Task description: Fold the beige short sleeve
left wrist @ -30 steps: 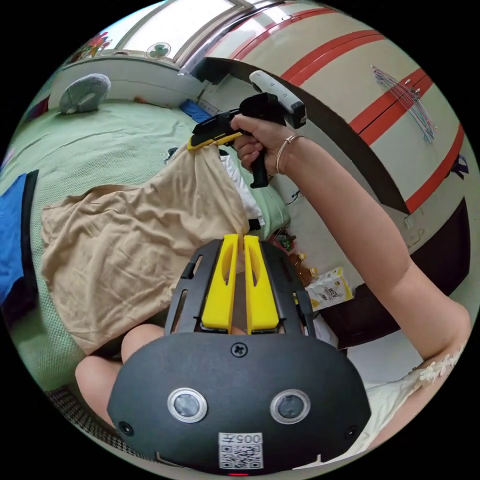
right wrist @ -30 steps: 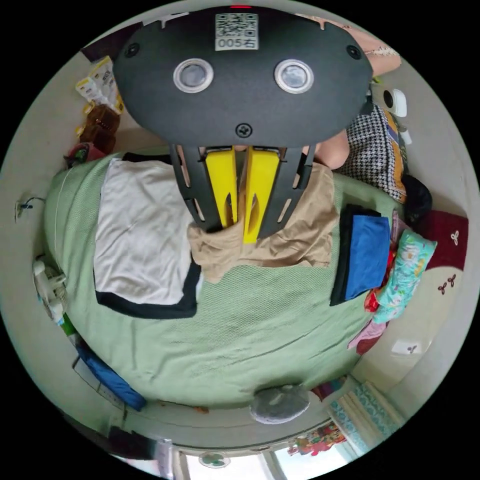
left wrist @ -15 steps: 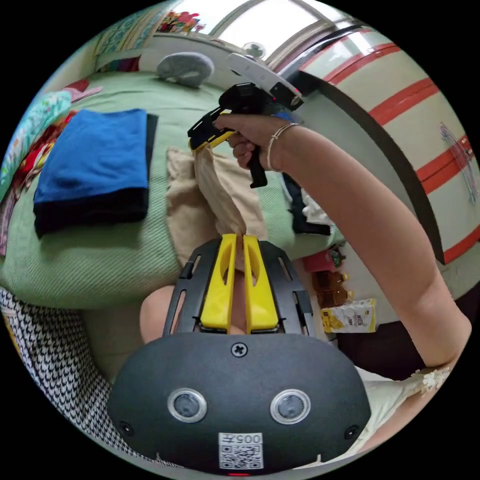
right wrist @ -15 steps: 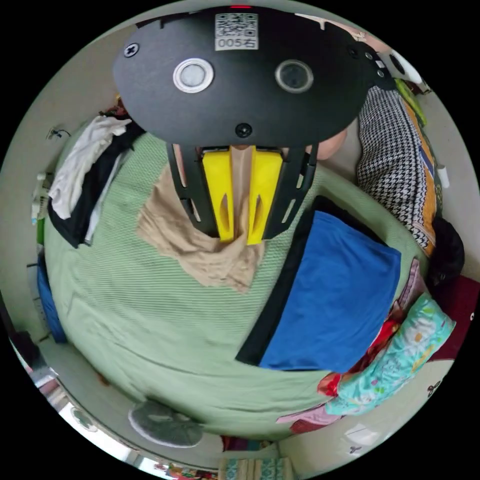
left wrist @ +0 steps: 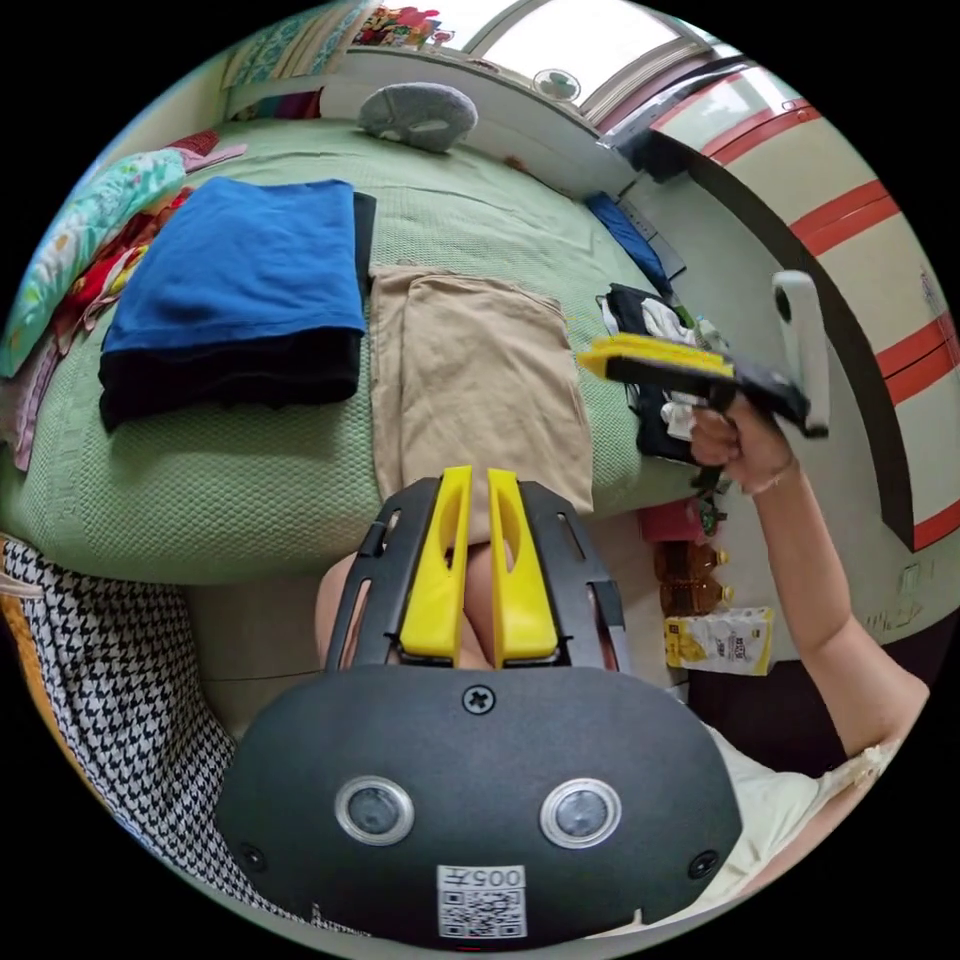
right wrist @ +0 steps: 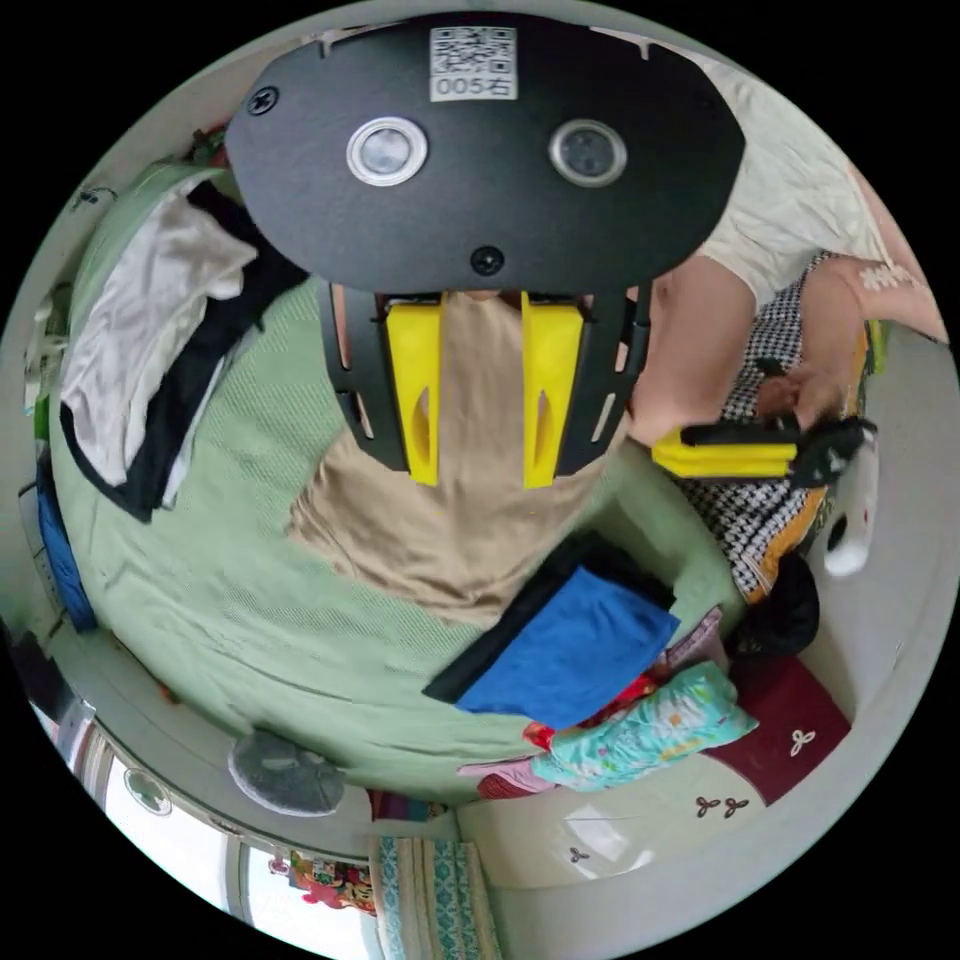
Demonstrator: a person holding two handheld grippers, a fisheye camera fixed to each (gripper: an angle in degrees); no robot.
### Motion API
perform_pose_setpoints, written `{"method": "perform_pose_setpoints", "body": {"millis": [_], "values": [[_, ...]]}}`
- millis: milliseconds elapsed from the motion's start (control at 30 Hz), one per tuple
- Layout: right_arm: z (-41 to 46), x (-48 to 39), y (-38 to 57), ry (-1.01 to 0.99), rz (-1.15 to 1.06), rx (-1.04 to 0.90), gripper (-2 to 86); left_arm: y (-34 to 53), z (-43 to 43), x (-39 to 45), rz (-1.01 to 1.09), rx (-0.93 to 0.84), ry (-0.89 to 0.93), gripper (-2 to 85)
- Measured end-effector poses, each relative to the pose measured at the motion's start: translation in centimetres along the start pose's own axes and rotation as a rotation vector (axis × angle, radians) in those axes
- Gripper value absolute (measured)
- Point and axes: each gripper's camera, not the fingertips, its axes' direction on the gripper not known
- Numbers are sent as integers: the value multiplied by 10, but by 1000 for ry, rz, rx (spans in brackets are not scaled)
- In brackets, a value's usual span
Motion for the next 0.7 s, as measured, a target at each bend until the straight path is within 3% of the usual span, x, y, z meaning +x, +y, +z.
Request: {"method": "perform_pose_setpoints", "body": {"millis": [267,433,600,700], "values": [[40,-18,85,149,110,-41,-4,-33,39,0,-14,-63,-117,-1],[65,-18,106,156,193,-92,-12,-39,69,-14,-27,-159,-244,-5],[59,-10,125,85,107,-182,-11,-38,47,-27,-54,-148,-270,-4],[26,6,122,78,96,-69,-5,-37,26,-31,-27,-99,-279,-2]]}}
